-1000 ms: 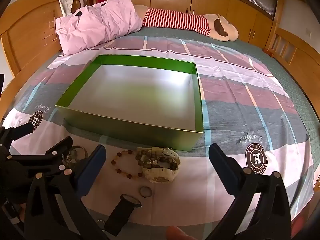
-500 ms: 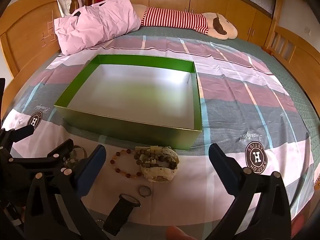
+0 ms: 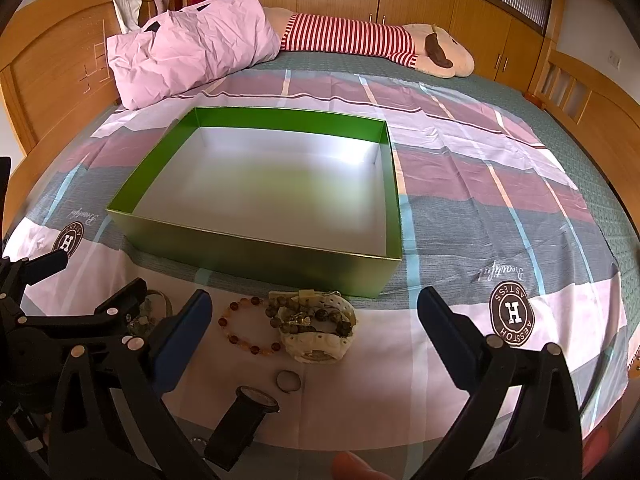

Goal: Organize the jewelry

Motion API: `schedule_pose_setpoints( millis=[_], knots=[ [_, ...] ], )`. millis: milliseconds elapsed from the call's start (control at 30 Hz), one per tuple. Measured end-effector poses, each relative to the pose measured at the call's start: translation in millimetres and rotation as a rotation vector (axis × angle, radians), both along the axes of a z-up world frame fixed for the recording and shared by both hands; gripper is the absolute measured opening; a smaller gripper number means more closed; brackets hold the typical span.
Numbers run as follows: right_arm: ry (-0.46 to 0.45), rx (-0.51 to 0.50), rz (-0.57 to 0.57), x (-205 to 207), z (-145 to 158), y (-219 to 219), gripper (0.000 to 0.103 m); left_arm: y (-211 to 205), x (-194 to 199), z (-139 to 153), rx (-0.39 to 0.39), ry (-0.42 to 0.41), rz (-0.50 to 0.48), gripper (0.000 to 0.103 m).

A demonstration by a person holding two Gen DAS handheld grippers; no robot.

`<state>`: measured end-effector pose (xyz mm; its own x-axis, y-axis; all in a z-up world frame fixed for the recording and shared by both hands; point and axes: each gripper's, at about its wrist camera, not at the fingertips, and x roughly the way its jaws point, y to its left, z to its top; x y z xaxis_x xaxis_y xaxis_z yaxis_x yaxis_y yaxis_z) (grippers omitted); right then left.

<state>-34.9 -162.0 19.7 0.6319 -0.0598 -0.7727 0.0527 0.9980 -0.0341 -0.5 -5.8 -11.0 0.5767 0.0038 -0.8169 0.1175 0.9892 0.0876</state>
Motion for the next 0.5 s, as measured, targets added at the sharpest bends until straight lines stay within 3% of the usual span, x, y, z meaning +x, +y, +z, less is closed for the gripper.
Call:
schedule_pose_setpoints(
  millis=[500],
  knots=[
    [0.003,0.001,0.0,-1.1,-1.3,-1.1,0.102,-0.2,-2.3,-2.7,0.007,0.004,-0.001,0.101]
  ],
)
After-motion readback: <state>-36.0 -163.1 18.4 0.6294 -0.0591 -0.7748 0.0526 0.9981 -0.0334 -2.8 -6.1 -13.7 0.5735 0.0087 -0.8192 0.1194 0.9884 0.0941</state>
